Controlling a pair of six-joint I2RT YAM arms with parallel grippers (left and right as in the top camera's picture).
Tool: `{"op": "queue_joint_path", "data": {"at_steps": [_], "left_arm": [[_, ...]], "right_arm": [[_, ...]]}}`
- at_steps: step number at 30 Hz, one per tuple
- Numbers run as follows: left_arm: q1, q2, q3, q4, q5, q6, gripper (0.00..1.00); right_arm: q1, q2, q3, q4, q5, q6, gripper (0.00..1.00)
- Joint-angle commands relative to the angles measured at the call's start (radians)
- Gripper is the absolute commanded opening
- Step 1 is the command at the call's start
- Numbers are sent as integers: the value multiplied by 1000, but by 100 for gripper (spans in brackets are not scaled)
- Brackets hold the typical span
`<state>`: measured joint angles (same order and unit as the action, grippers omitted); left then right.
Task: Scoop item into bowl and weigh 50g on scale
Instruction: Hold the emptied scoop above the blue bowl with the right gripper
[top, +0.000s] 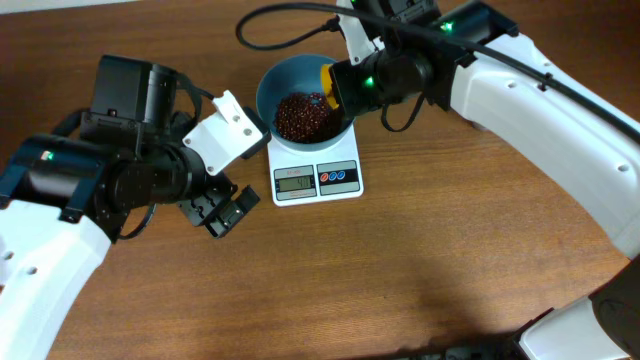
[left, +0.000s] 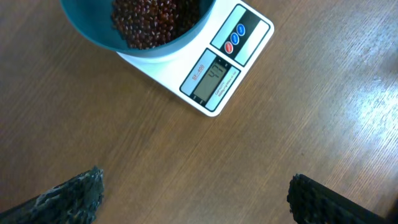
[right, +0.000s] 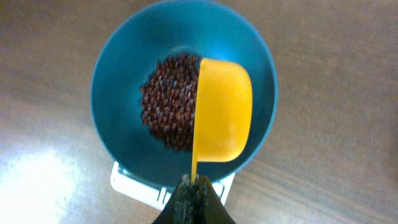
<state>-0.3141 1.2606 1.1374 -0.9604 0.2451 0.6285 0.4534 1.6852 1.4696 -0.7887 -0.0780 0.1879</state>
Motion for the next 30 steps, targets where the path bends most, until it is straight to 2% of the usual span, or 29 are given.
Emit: {"op": "queue_joint_path", "data": {"at_steps": [1, 2, 20, 22, 28, 30], "left_arm": [[-4, -4, 14, 1, -3, 13, 99], [-4, -4, 14, 1, -3, 12, 99], [-4, -4, 14, 1, -3, 13, 99], [-4, -4, 14, 1, -3, 13, 99], [-4, -4, 14, 1, -3, 12, 99], [-4, -4, 14, 1, -3, 13, 99]], "right_arm": [[18, 5, 33, 35, 52, 4, 4], [17, 6, 24, -7, 80, 5, 4], [27, 5, 57, 63, 54, 3, 4], [57, 5, 57, 55, 106, -114, 4], [73, 5, 57, 14, 245, -144, 4], [87, 5, 57, 16, 282, -218, 4]]}}
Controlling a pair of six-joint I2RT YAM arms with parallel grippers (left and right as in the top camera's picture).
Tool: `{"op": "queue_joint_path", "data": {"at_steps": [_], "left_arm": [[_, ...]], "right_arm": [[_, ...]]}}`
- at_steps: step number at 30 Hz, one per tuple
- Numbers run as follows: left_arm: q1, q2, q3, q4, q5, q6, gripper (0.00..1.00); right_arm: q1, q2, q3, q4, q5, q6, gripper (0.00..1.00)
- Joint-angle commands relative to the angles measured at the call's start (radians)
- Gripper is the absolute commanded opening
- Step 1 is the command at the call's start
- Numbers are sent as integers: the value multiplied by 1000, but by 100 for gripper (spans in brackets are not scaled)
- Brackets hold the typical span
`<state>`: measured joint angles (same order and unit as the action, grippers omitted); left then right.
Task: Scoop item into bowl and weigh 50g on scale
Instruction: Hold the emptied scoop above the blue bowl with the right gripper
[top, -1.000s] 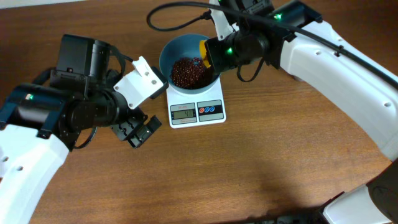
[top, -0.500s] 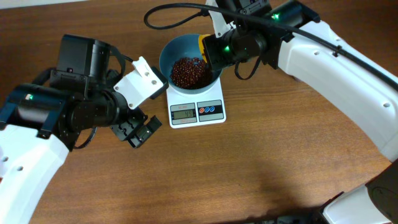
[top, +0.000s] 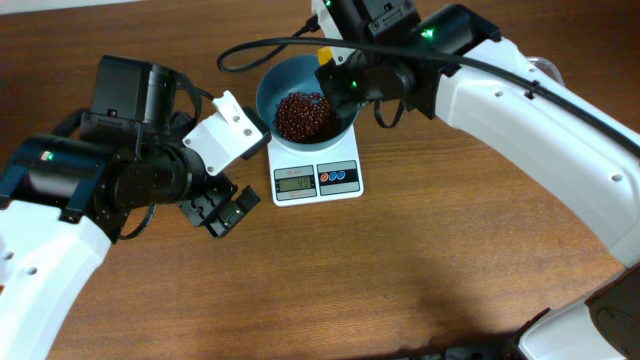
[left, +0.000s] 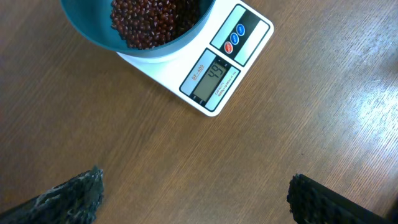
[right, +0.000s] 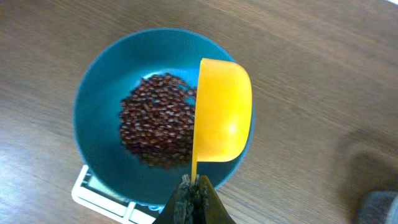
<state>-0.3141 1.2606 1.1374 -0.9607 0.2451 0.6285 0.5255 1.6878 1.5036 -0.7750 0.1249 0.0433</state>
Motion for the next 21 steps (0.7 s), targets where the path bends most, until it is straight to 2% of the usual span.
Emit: {"op": "queue_joint_path", "data": {"at_steps": [1, 5, 8, 12, 14, 21], "left_arm": [[-4, -4, 14, 2, -3, 13, 99], [-4, -4, 14, 2, -3, 12, 99], [-4, -4, 14, 2, -3, 12, 99], [-4, -4, 14, 2, -3, 13, 99], [-4, -4, 14, 2, -3, 13, 99], [-4, -4, 14, 2, -3, 12, 99]], "right_arm": [[19, 2, 23, 4, 98, -74, 4], [19, 2, 23, 25, 69, -63, 4], [17, 2, 23, 77, -69, -58, 4], [-11, 2, 23, 99, -230, 97, 4], [-39, 2, 23, 100, -250, 150, 4], [-57, 2, 23, 98, -250, 153, 4]]}}
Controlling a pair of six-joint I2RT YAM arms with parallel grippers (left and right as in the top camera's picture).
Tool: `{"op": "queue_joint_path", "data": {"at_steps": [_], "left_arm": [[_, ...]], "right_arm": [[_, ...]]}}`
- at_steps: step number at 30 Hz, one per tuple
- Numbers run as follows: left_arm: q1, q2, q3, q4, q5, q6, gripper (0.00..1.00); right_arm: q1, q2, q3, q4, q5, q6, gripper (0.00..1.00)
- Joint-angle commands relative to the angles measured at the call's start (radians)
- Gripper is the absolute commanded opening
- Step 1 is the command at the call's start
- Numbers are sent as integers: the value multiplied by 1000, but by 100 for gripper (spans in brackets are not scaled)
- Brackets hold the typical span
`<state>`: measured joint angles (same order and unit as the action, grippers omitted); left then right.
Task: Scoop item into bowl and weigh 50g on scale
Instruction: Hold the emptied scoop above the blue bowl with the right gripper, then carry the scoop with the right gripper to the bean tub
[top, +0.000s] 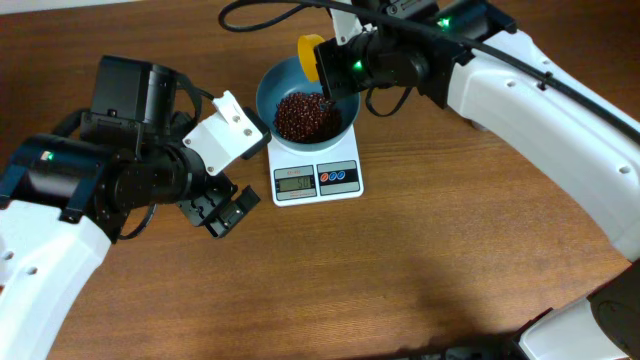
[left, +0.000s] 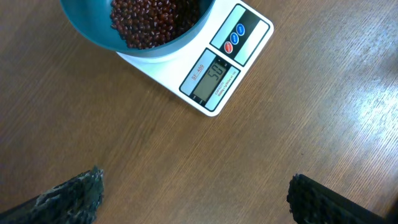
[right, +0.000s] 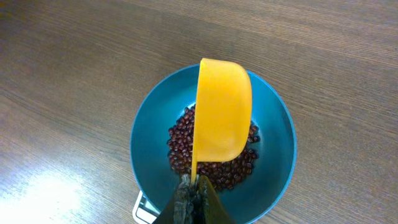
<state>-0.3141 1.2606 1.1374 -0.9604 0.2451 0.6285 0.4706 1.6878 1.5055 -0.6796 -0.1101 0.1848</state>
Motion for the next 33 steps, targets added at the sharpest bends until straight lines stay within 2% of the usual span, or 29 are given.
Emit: {"op": "queue_joint_path", "data": {"at_steps": [1, 5, 9, 13, 14, 16, 19, 21, 23, 26, 28, 30, 32, 33], "left_arm": [[-4, -4, 14, 1, -3, 12, 99], [-4, -4, 14, 1, -3, 13, 99], [-4, -4, 14, 1, -3, 13, 99], [-4, -4, 14, 1, -3, 13, 99], [-4, -4, 14, 1, -3, 12, 99], [-4, -4, 14, 1, -3, 13, 99], [-4, -4, 14, 1, -3, 12, 99], [-4, -4, 14, 1, -3, 13, 99], [-4, -4, 14, 1, -3, 12, 99], [-4, -4, 14, 1, -3, 13, 99], [-4, -4, 14, 1, -3, 12, 99], [-4, -4, 14, 1, -3, 12, 99], [-4, -4, 14, 1, -3, 12, 99], [-4, -4, 14, 1, -3, 12, 99]], "right_arm": [[-2, 2, 21, 3, -18, 11, 4], [-31, 2, 21, -2, -22, 11, 4], [-66, 2, 21, -26, -126, 11, 4], [-169, 2, 21, -104, -525, -5, 4], [-224, 2, 21, -159, -687, -107, 4], [-283, 2, 21, -172, -877, -254, 4], [-395, 2, 21, -173, -1007, -357, 4], [-481, 2, 21, -140, -1030, -397, 4], [-549, 2, 21, 6, -1068, -398, 4], [-598, 2, 21, 425, -1117, -386, 4], [-597, 2, 21, 580, -1116, -386, 4], [-597, 2, 21, 595, -1075, -339, 4], [-597, 2, 21, 464, -904, -222, 4], [-604, 2, 21, 312, -811, -140, 4]]}}
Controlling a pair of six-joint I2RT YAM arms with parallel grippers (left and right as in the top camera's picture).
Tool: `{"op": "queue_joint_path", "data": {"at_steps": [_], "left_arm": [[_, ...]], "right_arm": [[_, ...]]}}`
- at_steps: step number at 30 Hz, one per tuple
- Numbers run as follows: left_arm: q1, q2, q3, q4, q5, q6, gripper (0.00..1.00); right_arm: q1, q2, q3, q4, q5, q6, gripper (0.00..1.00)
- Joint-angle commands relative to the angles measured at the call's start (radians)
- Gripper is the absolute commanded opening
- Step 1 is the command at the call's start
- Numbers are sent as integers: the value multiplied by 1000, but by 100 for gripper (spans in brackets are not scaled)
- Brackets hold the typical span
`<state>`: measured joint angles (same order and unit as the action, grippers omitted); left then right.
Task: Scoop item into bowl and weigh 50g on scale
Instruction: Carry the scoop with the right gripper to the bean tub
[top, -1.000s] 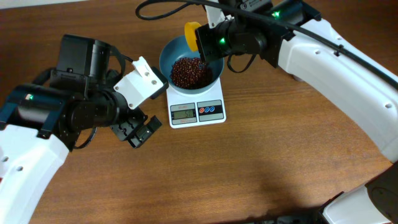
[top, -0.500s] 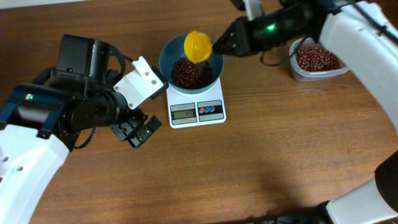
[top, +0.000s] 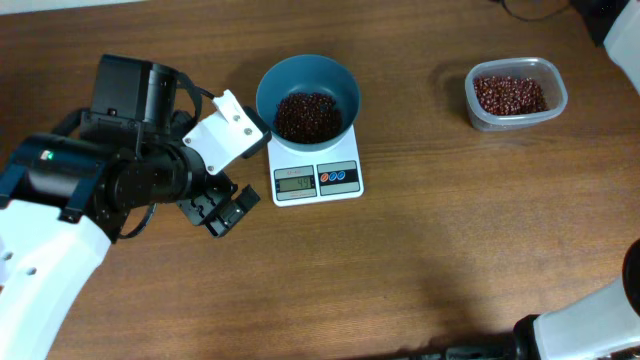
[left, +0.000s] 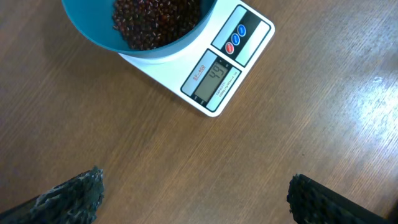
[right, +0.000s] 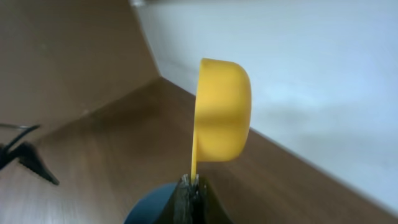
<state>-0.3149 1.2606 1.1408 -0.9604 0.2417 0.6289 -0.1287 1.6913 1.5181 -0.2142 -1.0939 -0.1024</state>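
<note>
A blue bowl (top: 308, 95) of red beans (top: 306, 115) stands on the white scale (top: 340, 182). In the left wrist view the bowl (left: 93, 34) sits at the top and the scale's display (left: 212, 74) seems to read 49. My left gripper (left: 196, 199) hangs open over bare wood below and left of the scale, also seen from overhead (top: 222, 210). My right gripper (right: 194, 182) is shut on the handle of a yellow scoop (right: 222, 112), raised high and turned toward the wall. The scoop's inside is hidden. From overhead that gripper is out of view.
A clear plastic tub (top: 515, 92) of red beans sits at the table's far right. A white wall (right: 323, 81) rises behind the table's back edge. Black cable (right: 25, 152) lies at the left of the right wrist view. Part of the right arm (top: 620, 25) shows at the overhead top right.
The right arm and scoop have left the space over the bowl and the overhead frame. The wrist camera now faces the wall. The bean tub is uncovered. The display changed from 50 to about 49.
The scoop hung tipped over the bowl's right side while the display showed a lower number. Then it was over the bowl's right rim with 49 showing, then over the far rim with 50. Now it is lifted well away. The left arm stayed still throughout.
</note>
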Motion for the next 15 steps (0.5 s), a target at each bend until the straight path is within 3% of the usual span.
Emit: {"op": "queue_joint_path", "data": {"at_steps": [1, 4, 8, 13, 15], "left_arm": [[-3, -4, 11, 1, 0, 12, 99], [-3, -4, 11, 1, 0, 12, 99], [-3, -4, 11, 1, 0, 12, 99], [-3, -4, 11, 1, 0, 12, 99], [-3, -4, 11, 1, 0, 12, 99]], "right_arm": [[-13, -2, 8, -222, 179, 194, 4], [-52, -12, 8, -354, 154, 331, 4], [-134, -165, 8, -561, 190, 343, 4], [-232, -465, 7, -1112, 599, 309, 4], [-232, -519, -19, -1210, 647, 309, 4]]}}
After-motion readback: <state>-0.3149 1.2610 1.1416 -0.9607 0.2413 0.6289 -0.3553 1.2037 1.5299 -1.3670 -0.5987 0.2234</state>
